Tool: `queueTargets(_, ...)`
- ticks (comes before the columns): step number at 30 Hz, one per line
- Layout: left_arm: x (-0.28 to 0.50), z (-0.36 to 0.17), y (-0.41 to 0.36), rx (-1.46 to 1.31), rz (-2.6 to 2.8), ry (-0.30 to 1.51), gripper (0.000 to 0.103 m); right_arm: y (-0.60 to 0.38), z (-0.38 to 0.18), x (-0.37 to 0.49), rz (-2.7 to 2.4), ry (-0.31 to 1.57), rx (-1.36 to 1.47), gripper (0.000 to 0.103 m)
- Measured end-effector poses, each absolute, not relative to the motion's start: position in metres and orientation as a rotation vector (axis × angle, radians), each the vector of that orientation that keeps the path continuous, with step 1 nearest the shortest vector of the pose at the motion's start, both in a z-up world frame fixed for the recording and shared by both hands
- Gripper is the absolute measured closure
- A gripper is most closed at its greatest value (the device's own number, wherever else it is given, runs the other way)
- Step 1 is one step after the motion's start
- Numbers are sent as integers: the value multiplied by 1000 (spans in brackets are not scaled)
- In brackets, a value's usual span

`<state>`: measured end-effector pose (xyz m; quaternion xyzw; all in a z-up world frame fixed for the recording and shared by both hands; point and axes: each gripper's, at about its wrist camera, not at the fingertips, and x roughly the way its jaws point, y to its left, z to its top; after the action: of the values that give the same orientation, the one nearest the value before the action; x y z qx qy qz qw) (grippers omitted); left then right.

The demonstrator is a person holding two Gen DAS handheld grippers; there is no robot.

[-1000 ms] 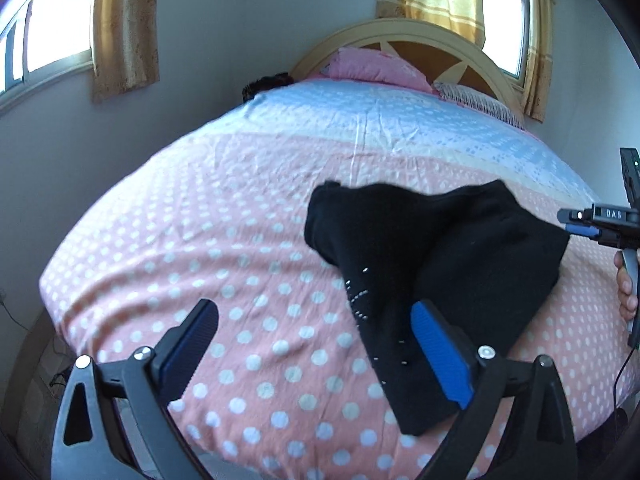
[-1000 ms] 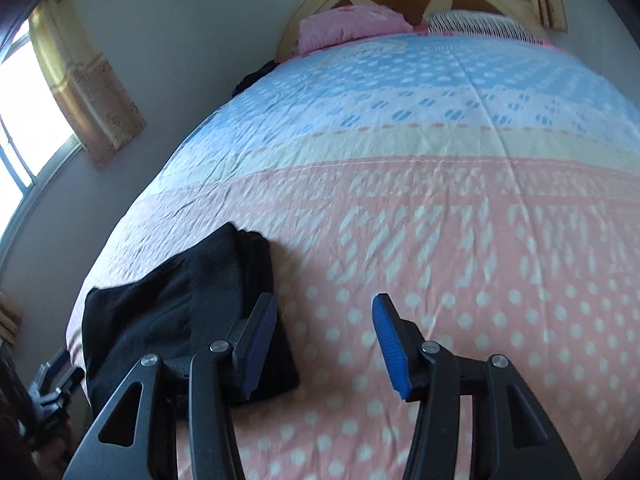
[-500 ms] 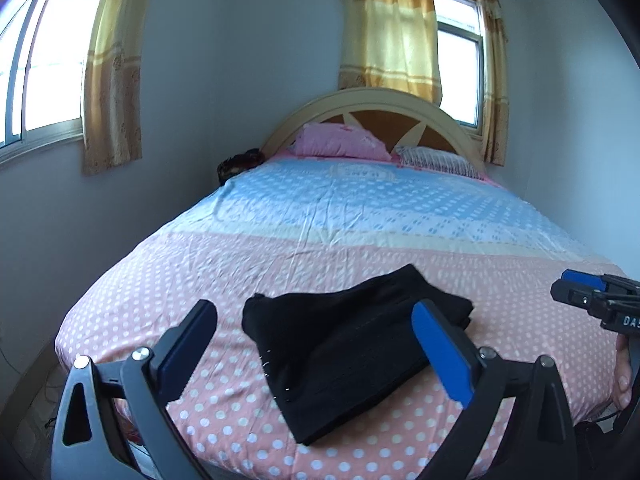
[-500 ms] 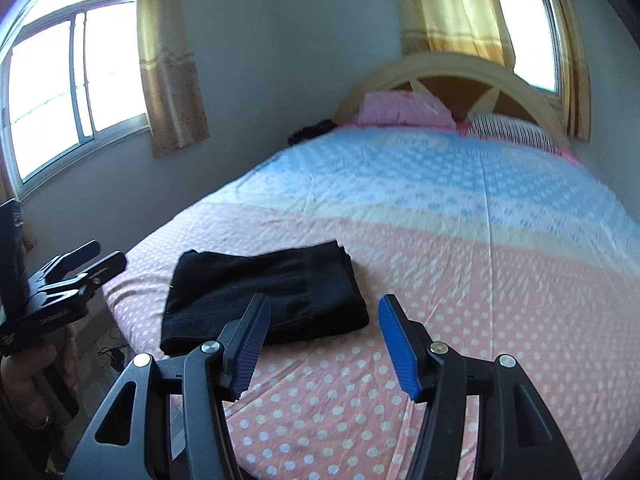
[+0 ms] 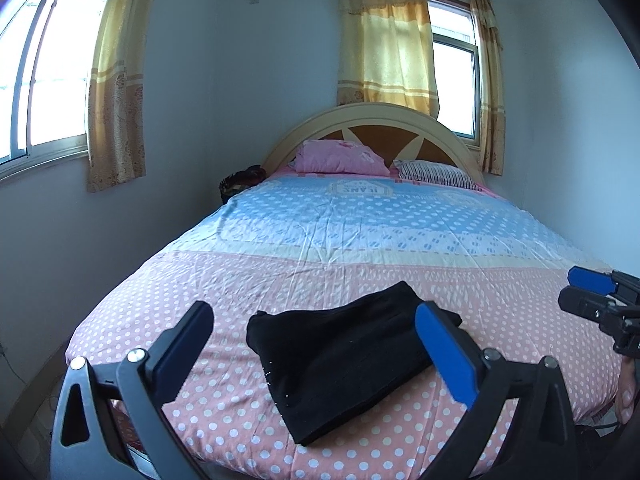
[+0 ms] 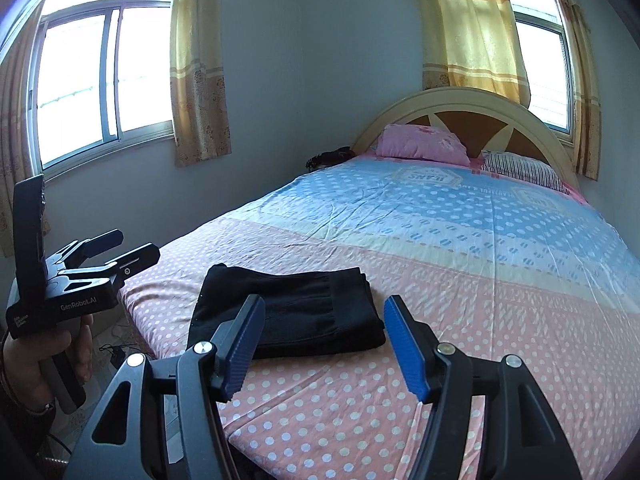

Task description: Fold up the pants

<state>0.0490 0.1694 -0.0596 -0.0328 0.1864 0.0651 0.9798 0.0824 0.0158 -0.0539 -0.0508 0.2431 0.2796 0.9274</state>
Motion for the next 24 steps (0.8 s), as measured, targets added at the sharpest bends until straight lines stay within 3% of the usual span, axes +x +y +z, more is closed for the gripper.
queueTargets(24, 48, -64, 162, -45, 135, 385, 0, 9, -60, 82, 557, 502, -76, 40)
